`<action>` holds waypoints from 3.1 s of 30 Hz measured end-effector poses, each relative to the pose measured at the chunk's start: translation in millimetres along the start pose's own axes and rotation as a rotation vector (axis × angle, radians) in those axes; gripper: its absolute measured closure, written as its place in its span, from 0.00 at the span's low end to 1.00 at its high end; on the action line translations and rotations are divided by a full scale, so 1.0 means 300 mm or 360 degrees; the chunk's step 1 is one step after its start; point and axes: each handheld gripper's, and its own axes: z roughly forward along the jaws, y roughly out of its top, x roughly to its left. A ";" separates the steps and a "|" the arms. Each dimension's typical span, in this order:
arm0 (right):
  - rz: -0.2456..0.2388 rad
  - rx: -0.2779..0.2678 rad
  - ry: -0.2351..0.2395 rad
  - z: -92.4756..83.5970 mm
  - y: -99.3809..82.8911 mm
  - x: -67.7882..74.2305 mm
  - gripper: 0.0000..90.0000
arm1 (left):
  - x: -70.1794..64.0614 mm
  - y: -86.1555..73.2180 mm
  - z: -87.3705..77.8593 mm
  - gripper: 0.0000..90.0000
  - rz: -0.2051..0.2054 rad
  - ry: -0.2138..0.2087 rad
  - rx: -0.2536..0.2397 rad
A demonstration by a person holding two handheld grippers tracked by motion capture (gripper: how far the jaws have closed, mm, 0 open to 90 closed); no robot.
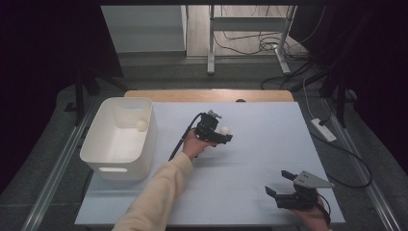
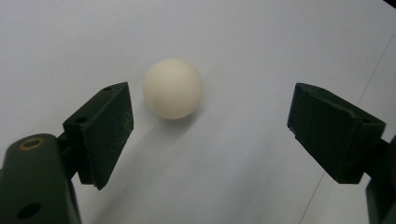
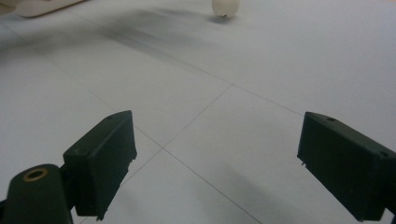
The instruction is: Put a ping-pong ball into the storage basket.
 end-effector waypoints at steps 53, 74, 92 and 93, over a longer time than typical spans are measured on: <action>0.0016 0.0002 0.0001 0.002 -0.003 -0.011 0.13 | 0.025 0.028 0.121 0.28 -0.0018 0.0088 0.0017; 0.0018 0.0001 -0.0006 -0.003 -0.004 -0.014 0.13 | 0.030 0.028 0.145 0.56 -0.0005 0.0075 0.0051; 0.0017 -0.0001 -0.0008 -0.004 -0.003 -0.014 0.13 | 0.016 0.044 0.086 0.56 0.0035 0.0089 0.0009; 0.0017 -0.0001 -0.0008 -0.004 -0.003 -0.013 0.13 | 0.011 0.045 0.079 0.56 0.0032 0.0084 -0.0001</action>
